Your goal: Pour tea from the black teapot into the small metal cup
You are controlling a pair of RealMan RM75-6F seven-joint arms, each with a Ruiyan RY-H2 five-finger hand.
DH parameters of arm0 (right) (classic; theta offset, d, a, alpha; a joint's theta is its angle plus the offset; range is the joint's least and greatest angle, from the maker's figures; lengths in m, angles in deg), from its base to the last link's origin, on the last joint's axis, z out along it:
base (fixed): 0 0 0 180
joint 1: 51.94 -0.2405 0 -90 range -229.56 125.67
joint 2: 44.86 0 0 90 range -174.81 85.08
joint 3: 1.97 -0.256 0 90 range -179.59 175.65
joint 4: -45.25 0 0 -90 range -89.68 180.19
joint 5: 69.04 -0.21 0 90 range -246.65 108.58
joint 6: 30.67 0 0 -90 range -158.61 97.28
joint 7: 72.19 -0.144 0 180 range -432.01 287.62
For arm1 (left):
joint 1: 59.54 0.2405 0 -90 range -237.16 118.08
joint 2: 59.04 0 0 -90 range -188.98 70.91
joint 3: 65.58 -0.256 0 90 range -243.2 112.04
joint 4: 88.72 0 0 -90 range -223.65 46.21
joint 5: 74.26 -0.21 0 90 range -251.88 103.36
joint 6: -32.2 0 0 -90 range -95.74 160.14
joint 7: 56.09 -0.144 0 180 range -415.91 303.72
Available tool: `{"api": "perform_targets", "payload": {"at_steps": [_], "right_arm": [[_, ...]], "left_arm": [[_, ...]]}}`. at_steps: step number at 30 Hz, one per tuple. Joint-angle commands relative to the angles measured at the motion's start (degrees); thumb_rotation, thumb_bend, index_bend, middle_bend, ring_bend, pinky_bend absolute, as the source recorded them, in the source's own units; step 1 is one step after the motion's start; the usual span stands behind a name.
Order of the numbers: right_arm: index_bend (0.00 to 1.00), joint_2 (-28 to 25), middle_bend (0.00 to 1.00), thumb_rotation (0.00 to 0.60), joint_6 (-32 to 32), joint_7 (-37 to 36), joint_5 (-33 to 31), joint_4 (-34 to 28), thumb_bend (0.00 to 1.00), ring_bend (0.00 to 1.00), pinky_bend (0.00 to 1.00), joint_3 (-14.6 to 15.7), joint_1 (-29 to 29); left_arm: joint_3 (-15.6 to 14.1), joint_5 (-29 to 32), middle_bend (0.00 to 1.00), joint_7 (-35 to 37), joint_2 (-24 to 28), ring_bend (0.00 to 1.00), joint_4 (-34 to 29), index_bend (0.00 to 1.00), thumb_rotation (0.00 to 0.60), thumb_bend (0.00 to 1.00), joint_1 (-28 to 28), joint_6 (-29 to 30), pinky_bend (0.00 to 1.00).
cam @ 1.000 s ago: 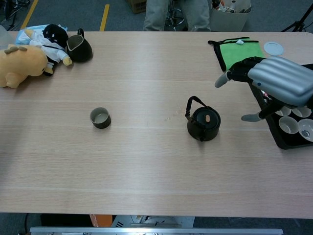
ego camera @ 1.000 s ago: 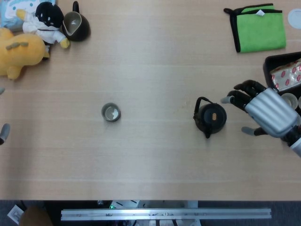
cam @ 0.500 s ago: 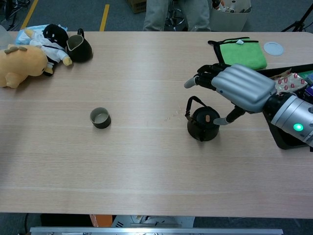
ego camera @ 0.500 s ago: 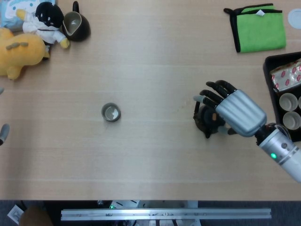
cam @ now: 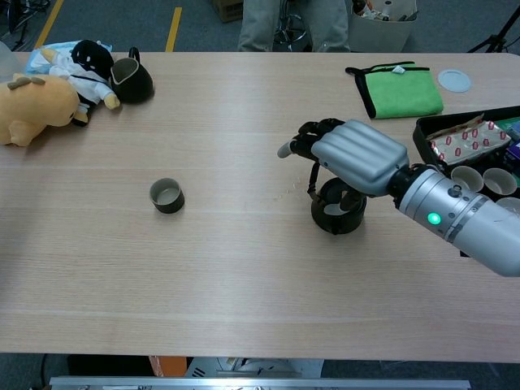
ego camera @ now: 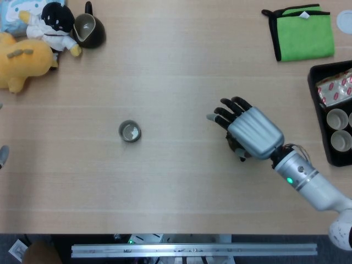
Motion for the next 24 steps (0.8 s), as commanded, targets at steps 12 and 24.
{"api": "perform_targets", "payload": {"at_steps": [12,24], "right_arm": [[0.20,5.4,0.23,0.600,-0.6,4.9,-8.0,5.6,0.00,0.12,0.17,-1.9,-3.4],[0.20,7.7,0.23,0.600,1.3,5.9,-13.2,9.6,0.00,0.12,0.17,-3.9,-5.2]], "left_arm": [[0.1,0.5,0.15,2.4,-0.5,0.11,2.4,0.15,0.600,0.29,-0.4,-1.0,0.08],[0.3,0.8,0.15,4.0,-1.0,0.11,4.1,0.15,0.600,0.29,-0.7,-1.6,0.08]]}}
